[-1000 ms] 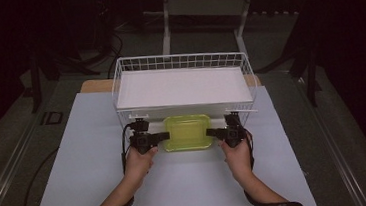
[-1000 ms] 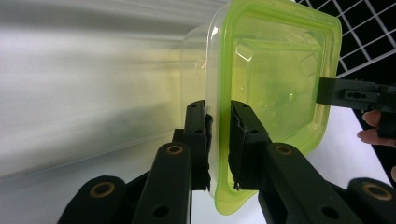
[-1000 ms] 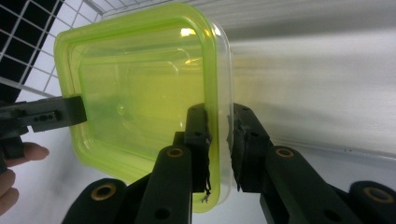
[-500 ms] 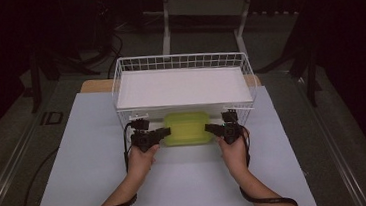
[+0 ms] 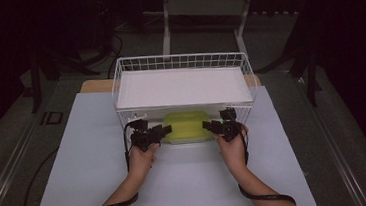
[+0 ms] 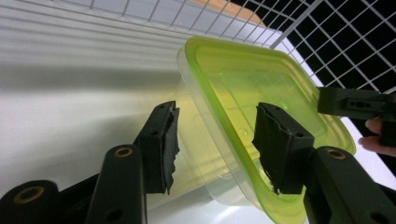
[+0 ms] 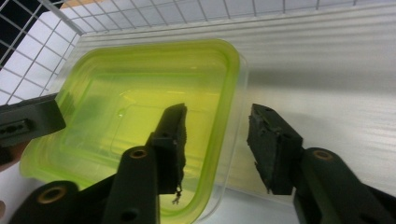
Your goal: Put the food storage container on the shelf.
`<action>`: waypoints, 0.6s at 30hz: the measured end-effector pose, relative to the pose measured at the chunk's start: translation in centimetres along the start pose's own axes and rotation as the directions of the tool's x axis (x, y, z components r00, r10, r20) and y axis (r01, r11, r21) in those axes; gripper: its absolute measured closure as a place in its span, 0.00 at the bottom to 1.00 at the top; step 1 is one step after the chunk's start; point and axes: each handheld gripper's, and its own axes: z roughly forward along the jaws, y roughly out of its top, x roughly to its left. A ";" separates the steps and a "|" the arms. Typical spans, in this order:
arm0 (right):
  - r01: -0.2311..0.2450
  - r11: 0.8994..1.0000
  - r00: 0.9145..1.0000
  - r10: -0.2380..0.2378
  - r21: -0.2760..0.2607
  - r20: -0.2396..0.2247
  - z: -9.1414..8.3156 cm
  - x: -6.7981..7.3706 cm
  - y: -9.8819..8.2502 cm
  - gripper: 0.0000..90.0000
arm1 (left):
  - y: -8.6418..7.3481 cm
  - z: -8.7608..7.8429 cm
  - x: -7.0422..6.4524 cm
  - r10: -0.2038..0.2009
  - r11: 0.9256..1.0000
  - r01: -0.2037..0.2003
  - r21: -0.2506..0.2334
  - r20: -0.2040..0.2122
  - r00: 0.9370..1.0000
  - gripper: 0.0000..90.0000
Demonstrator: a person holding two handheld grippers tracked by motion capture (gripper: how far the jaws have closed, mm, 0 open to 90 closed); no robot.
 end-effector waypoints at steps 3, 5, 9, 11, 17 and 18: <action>0.043 0.999 0.999 -0.043 0.008 -0.013 -0.1 -0.3 -0.2 0.58 | 0.0 -0.6 0.0 0.008 1.000 -0.008 -0.007 -0.009 1.000 0.55; 0.034 0.999 0.999 -0.034 0.012 -0.022 -0.3 -0.2 -0.4 0.56 | 0.0 -1.1 -0.1 0.021 1.000 -0.022 -0.009 -0.024 0.999 0.53; 0.030 1.000 0.999 -0.030 -0.003 -0.030 -1.0 -0.2 -0.9 0.53 | -0.2 -2.1 -0.5 0.038 0.999 -0.038 0.012 -0.017 0.999 0.47; 0.039 0.999 0.999 -0.039 -0.003 -0.034 -1.7 0.0 -1.2 0.52 | -0.5 -2.7 -0.8 0.048 0.999 -0.047 0.025 -0.019 0.999 0.45; 0.131 0.991 0.991 -0.132 -0.023 -0.028 -3.6 1.2 -2.5 0.51 | -1.2 -4.7 -1.4 0.090 0.995 -0.089 0.048 -0.019 0.996 0.43; 0.147 0.989 0.989 -0.148 -0.025 -0.029 -3.9 1.4 -2.8 0.51 | -1.3 -5.0 -1.5 0.096 0.994 -0.095 0.050 -0.027 0.995 0.41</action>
